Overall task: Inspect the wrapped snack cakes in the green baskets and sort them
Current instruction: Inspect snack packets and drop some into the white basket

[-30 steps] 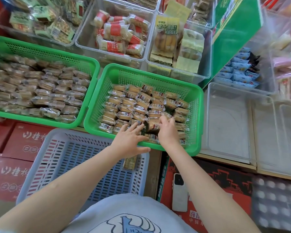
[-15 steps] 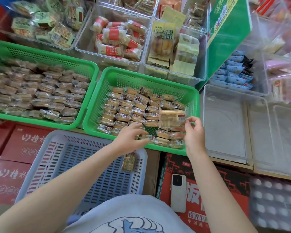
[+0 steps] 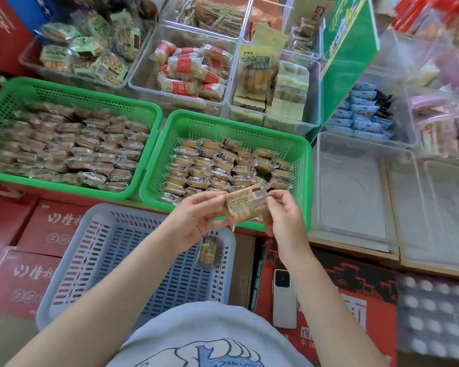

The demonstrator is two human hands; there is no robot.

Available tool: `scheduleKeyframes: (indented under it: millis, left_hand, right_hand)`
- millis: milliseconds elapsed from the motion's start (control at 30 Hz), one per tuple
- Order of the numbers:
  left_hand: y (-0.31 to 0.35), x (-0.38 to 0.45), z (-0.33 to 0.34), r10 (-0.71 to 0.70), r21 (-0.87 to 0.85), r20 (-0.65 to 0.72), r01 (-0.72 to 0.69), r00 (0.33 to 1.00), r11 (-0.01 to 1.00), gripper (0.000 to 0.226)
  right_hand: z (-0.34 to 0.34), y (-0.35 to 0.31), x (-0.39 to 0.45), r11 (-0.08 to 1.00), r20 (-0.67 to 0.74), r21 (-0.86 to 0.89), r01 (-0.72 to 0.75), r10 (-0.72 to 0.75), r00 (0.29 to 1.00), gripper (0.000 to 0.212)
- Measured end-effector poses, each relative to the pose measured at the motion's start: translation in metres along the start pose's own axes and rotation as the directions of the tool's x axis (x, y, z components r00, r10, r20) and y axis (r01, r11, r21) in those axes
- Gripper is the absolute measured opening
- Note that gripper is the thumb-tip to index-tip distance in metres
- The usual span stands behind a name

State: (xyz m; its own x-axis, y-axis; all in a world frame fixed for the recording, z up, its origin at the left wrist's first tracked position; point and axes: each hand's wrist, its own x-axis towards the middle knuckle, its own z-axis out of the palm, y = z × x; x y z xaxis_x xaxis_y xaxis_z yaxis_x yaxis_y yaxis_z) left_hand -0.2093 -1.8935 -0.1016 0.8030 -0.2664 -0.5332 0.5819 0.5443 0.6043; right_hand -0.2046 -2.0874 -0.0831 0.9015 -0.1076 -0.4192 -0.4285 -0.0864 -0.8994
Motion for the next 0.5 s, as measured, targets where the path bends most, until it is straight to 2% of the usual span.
scheduleKeyframes:
  millis: [100,167,233,267,300,333,367,433,500]
  left_hand:
    - [-0.002,-0.012,-0.003,-0.005,-0.031,0.004,0.005,1.0,1.0,0.032]
    - [-0.001,-0.019,-0.004,0.001,-0.018,0.033,0.0,0.999,1.0,0.056]
    - [-0.001,-0.026,-0.004,-0.006,-0.015,0.051,0.007,0.999,1.0,0.072]
    - [-0.002,-0.028,-0.005,0.002,-0.02,0.068,-0.001,0.998,1.0,0.067]
    - [-0.001,-0.033,-0.002,0.01,-0.042,0.074,-0.007,0.997,0.999,0.05]
    - [-0.001,-0.037,-0.001,0.018,-0.067,0.075,-0.013,0.997,0.998,0.025]
    - [0.001,-0.043,0.003,0.021,-0.091,0.079,-0.014,0.997,0.996,0.011]
    - [0.001,-0.048,0.007,0.023,-0.096,0.076,-0.015,0.997,0.995,0.034]
    - [0.003,-0.053,0.01,0.033,-0.084,0.054,-0.028,0.998,0.996,0.033]
  right_hand:
    - [-0.006,-0.009,-0.013,0.934,0.173,0.324,-0.147,0.094,0.98,0.016]
    - [-0.011,-0.012,-0.022,0.907,0.268,0.357,-0.224,0.13,0.955,0.028]
    - [-0.014,-0.013,-0.032,0.91,0.315,0.337,-0.241,0.133,0.94,0.029]
    - [-0.016,-0.013,-0.036,0.921,0.336,0.314,-0.23,0.119,0.934,0.026]
    - [-0.017,-0.014,-0.04,0.936,0.357,0.28,-0.212,0.104,0.928,0.024]
    - [-0.019,-0.014,-0.045,0.953,0.375,0.238,-0.186,0.087,0.923,0.029]
    - [-0.019,-0.015,-0.05,0.968,0.389,0.195,-0.16,0.073,0.918,0.037]
    - [-0.017,-0.016,-0.058,0.984,0.382,0.133,-0.117,0.058,0.922,0.044]
    - [-0.014,-0.015,-0.065,0.993,0.34,0.088,-0.074,0.04,0.94,0.043]
